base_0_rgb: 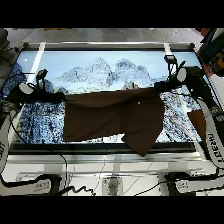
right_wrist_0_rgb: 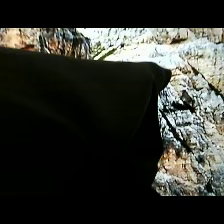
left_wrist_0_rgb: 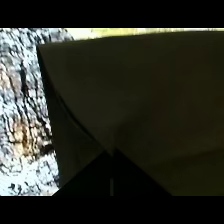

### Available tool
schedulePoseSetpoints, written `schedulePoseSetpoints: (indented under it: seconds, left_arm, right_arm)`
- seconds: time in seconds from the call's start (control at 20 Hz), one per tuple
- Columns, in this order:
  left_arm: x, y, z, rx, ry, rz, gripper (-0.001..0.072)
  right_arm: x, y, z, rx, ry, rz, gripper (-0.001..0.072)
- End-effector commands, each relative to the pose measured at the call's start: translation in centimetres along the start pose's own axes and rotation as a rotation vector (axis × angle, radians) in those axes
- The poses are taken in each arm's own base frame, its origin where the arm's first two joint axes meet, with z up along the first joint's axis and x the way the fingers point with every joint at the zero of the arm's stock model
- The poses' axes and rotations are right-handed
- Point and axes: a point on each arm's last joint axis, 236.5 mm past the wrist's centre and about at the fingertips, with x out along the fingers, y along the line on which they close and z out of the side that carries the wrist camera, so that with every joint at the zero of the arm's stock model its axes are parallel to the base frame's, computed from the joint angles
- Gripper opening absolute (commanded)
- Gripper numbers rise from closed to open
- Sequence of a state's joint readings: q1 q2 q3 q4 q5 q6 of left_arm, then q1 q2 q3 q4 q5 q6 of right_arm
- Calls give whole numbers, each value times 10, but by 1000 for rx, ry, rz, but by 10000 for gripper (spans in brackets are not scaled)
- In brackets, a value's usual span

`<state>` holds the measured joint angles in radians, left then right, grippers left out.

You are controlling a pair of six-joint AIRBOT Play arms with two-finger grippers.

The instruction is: Fold the clothes and pants, and hang the long-sleeved shirts on hangers.

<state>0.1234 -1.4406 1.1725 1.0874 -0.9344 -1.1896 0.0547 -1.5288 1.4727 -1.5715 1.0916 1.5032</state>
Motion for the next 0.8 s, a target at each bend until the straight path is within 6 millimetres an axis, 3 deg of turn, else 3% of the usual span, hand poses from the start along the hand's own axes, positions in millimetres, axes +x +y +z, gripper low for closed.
schedulePoseSetpoints:
  seconds: [0.0,0.2,0.25,0.3,0.35,0.4,0.45,0.5,0.55,0.65,0.75]
  left_arm:
    - [-1,0,-20,18,83,-2,4]
    - [-2,1,-25,-28,104,0,5]
    - [-2,1,-25,-29,104,0,9]
    - [-2,1,-25,-28,104,0,87]
    - [-2,1,-24,-27,103,0,224]
    - [-5,-1,-24,-25,104,-3,373]
    - [-10,-4,-25,-2,107,-7,382]
    - [-17,-5,-24,30,101,-4,330]
    - [-27,-3,-23,58,90,21,226]
    - [-56,1,-19,112,59,82,205]
    - [-93,-5,-21,156,34,116,56]
  right_arm:
    - [13,2,-42,-17,144,8,10]
    - [42,7,-90,-12,253,21,11]
    - [46,7,-97,-10,264,22,60]
    - [47,7,-99,-11,268,22,227]
    - [46,5,-96,-17,260,13,420]
    - [43,4,-92,-20,250,8,435]
    - [38,3,-89,-23,252,6,411]
    - [32,1,-84,-46,254,3,278]
    - [24,-2,-80,-73,257,-4,162]
    - [8,-10,-73,-72,270,-18,157]
    - [-5,-22,-86,-48,343,-20,60]
